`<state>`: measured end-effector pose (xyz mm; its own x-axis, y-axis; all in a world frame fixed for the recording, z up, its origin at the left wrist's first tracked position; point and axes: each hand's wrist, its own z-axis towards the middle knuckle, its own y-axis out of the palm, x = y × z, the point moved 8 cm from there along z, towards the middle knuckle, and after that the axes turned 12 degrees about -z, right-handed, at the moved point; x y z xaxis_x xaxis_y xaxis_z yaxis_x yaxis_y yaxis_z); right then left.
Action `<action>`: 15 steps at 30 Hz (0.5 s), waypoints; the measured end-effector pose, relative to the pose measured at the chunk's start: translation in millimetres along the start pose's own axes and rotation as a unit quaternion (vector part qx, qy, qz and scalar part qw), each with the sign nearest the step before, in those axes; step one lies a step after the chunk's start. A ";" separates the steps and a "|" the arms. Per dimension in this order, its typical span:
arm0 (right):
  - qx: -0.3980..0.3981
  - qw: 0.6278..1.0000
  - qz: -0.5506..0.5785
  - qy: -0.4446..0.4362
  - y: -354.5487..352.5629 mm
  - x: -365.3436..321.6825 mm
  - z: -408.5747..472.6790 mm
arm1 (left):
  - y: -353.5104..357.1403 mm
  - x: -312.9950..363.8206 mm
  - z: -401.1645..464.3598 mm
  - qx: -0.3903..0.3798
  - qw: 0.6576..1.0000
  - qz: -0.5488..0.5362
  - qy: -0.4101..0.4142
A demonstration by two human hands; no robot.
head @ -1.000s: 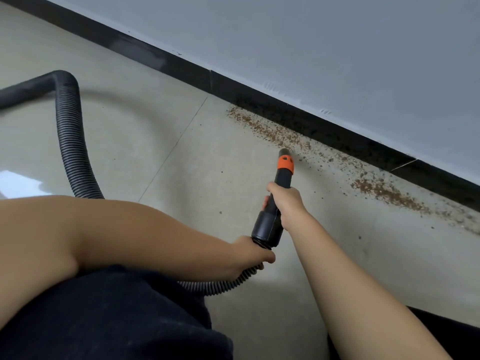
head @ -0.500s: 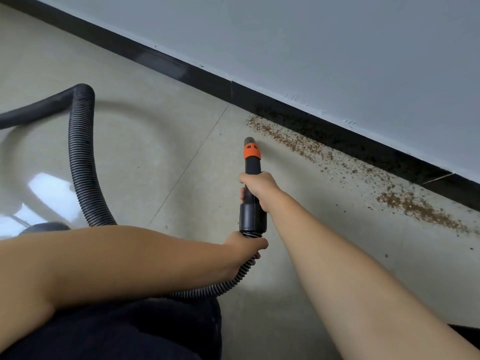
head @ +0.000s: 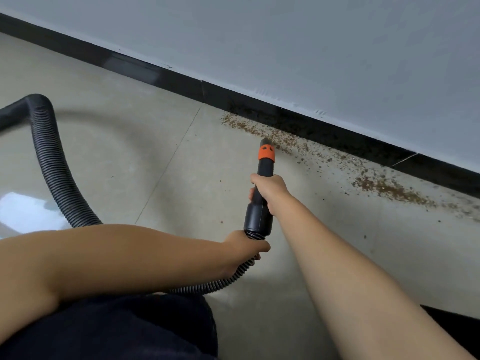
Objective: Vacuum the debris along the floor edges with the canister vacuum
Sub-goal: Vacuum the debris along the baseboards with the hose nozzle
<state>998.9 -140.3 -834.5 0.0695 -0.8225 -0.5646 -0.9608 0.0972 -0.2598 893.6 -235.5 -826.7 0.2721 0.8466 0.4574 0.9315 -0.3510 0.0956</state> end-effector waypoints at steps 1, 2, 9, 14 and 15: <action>0.012 1.000 0.010 0.004 -10.0 7.3 -1.0 | 7.8 -2.0 0.7 -0.014 1.000 0.010 -0.004; 0.023 1.000 0.016 0.008 -19.5 13.4 -1.9 | 15.3 -3.4 1.6 -0.025 1.000 0.017 -0.007; 0.055 0.998 0.019 0.021 -57.2 17.1 0.0 | 44.9 6.7 6.9 -0.055 0.998 0.029 -0.006; 0.020 1.000 -0.003 0.006 -31.5 -0.5 3.1 | 25.5 9.8 6.3 -0.031 1.000 -0.002 -0.001; 0.012 1.000 -0.009 0.002 -22.7 -3.5 3.3 | 19.0 9.0 6.0 -0.024 1.000 -0.010 -0.001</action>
<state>1021.4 -137.8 -829.2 0.0849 -0.8261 -0.5571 -0.9528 0.0964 -0.2880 915.2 -232.2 -826.1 0.2536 0.8546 0.4531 0.9242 -0.3524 0.1474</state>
